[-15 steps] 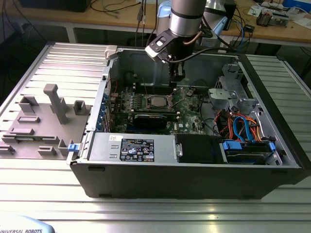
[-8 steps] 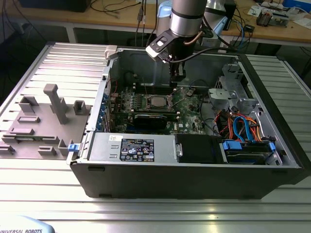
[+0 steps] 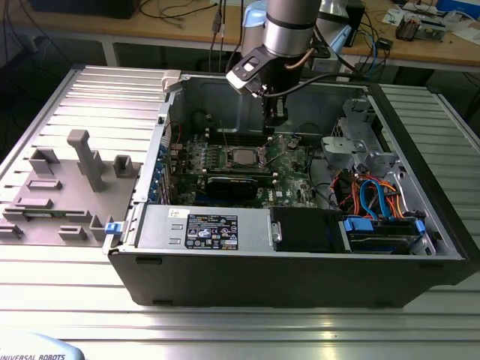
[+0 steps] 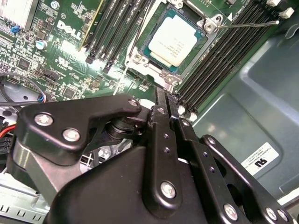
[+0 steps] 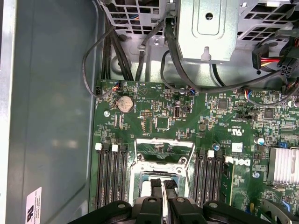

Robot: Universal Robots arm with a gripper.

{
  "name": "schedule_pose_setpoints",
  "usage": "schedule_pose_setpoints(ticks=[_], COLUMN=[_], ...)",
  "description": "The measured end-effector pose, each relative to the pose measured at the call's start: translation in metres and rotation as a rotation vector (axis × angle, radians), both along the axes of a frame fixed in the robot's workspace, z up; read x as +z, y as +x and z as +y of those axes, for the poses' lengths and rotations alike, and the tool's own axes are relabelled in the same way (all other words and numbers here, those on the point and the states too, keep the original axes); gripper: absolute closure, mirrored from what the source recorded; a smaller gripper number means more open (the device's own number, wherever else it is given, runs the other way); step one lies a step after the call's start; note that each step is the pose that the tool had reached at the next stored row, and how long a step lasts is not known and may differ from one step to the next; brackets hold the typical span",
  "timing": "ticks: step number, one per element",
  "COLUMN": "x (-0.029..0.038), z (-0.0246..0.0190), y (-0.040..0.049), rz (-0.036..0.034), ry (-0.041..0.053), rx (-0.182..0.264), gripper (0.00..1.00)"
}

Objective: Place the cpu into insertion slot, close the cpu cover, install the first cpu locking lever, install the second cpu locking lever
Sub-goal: 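Close the cpu cover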

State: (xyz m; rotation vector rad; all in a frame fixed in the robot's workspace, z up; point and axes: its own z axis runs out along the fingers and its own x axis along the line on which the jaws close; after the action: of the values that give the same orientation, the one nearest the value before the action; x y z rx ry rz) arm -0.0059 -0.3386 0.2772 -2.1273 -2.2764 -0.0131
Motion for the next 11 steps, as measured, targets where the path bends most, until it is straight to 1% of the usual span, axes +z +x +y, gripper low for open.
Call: schedule_pose_setpoints(ticks=[11], x=[0.0000], z=[0.0000], y=[0.0026], rz=[0.0000], ry=[0.0000], rx=[0.000], gripper=[0.84])
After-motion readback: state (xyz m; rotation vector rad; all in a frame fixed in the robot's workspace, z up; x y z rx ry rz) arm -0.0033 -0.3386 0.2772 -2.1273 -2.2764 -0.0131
